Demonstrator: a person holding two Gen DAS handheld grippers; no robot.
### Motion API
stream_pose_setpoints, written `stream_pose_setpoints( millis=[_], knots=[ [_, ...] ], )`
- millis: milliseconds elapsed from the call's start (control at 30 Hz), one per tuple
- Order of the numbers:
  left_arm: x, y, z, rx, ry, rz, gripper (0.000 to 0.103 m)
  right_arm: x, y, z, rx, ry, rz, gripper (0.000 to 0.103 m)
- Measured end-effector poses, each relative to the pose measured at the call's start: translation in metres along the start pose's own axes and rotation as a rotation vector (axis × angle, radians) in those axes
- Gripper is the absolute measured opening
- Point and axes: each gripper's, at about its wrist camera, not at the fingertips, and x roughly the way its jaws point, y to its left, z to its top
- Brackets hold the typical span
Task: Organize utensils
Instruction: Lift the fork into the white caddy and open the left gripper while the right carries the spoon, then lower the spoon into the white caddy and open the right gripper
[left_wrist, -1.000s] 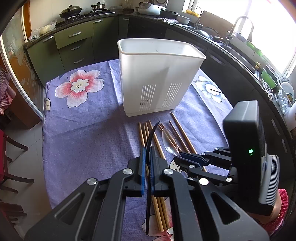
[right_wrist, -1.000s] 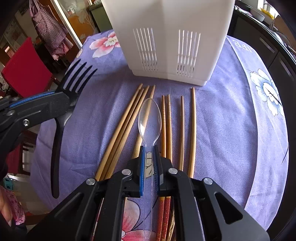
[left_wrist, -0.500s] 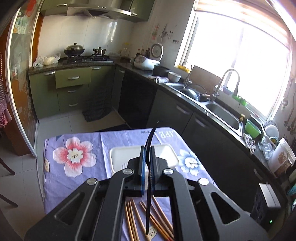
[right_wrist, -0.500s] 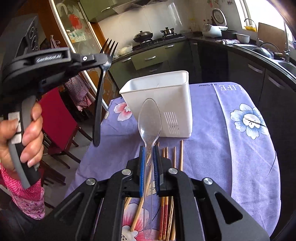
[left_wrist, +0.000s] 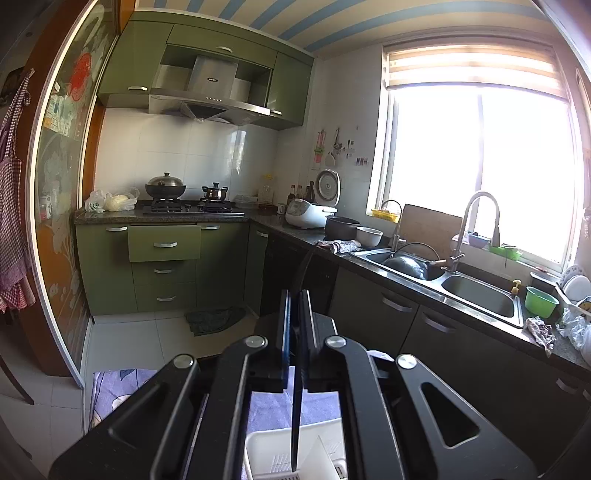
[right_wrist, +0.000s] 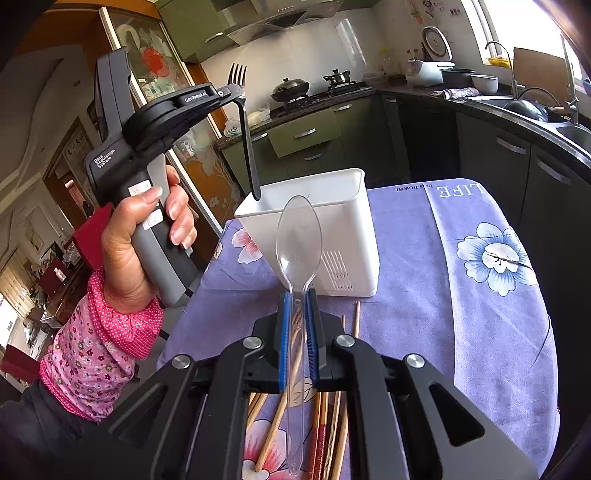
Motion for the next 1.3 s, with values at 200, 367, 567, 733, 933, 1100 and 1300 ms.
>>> stream_pose_setpoints(
  millis=[200, 367, 567, 733, 933, 1100, 1300],
  knots=[
    [0.007, -0.001, -0.031, 0.022, 0.025, 0.002, 0.005, 0.0, 0.0, 0.017, -0.004, -0.037, -0.019, 0.009],
    [0.005, 0.0, -0.05, 0.049, 0.057, 0.032, 0.053, -0.001, 0.009, 0.043, -0.037, -0.101, -0.028, 0.009],
    [-0.018, 0.009, -0.042, 0.023, 0.054, 0.041, 0.054, 0.002, 0.017, 0.095, -0.058, -0.299, -0.079, 0.009],
    [-0.049, 0.016, -0.04, 0.01, 0.068, 0.047, 0.054, 0.025, 0.021, 0.139, -0.075, -0.445, -0.139, 0.009],
    [-0.076, 0.019, -0.049, 0.046, 0.113, 0.052, 0.054, 0.074, 0.012, 0.155, -0.102, -0.444, -0.221, 0.009],
    [-0.083, 0.025, -0.056, 0.036, 0.15, 0.052, 0.054, 0.09, 0.0, 0.131, -0.107, -0.43, -0.226, 0.01],
    [-0.08, 0.026, -0.062, 0.004, 0.196, 0.033, 0.054, 0.096, -0.002, 0.098, -0.148, -0.421, -0.235, 0.01]
  ],
)
